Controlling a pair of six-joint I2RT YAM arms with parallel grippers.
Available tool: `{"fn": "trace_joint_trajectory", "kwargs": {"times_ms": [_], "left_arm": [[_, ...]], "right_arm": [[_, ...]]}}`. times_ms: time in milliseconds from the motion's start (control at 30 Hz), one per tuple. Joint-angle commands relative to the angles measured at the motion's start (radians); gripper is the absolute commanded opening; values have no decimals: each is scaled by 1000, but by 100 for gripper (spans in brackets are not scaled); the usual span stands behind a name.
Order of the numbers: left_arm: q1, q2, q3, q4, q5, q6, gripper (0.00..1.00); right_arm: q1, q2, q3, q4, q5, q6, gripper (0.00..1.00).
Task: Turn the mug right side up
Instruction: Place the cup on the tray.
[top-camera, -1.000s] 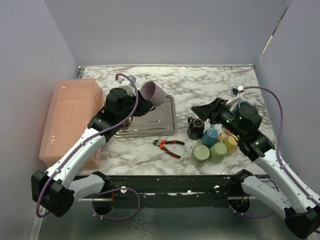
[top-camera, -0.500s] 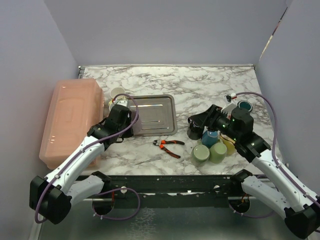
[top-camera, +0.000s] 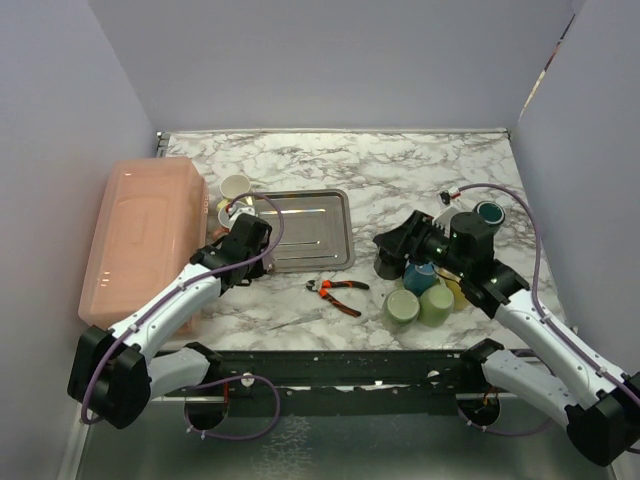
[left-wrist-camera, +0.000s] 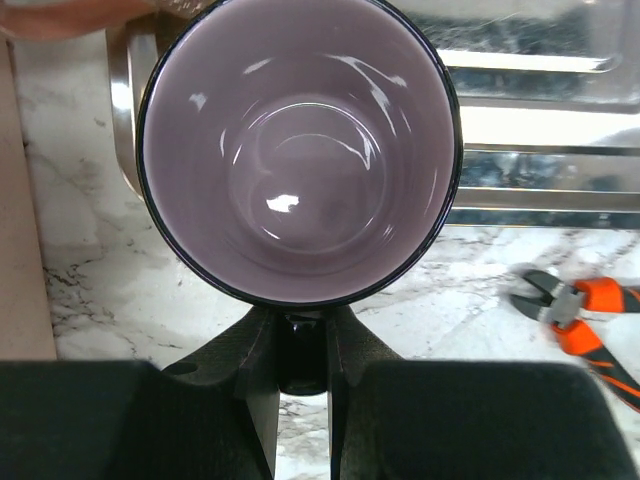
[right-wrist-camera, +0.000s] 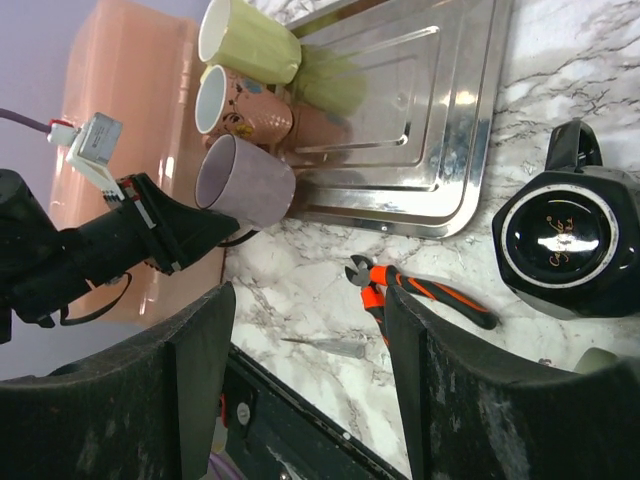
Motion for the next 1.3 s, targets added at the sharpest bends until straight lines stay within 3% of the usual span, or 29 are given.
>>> {"fn": "trace_joint_trajectory", "kwargs": {"times_ms": [0, 267, 533, 700, 800, 1267], "left_arm": [[-2, 17, -25, 80, -94, -44, 0], [-2, 64, -18, 85, -150, -66, 0], [-2, 92, 14, 15, -217, -111, 35], [-1, 87, 39, -36, -243, -113, 45], [-1, 83, 60, -112, -318, -146, 56], [1, 68, 66, -212, -445, -217, 51]], "right_arm": [[-1, 45, 5, 20, -47, 3, 65], [-1, 70, 1, 28, -53, 8, 65], [-1, 69, 10, 13, -49, -4, 65], [-1, 64, 10, 7, -49, -7, 65], [-1, 58, 7, 4, -50, -5, 65], [-1, 36, -10, 1, -53, -10, 65]]}}
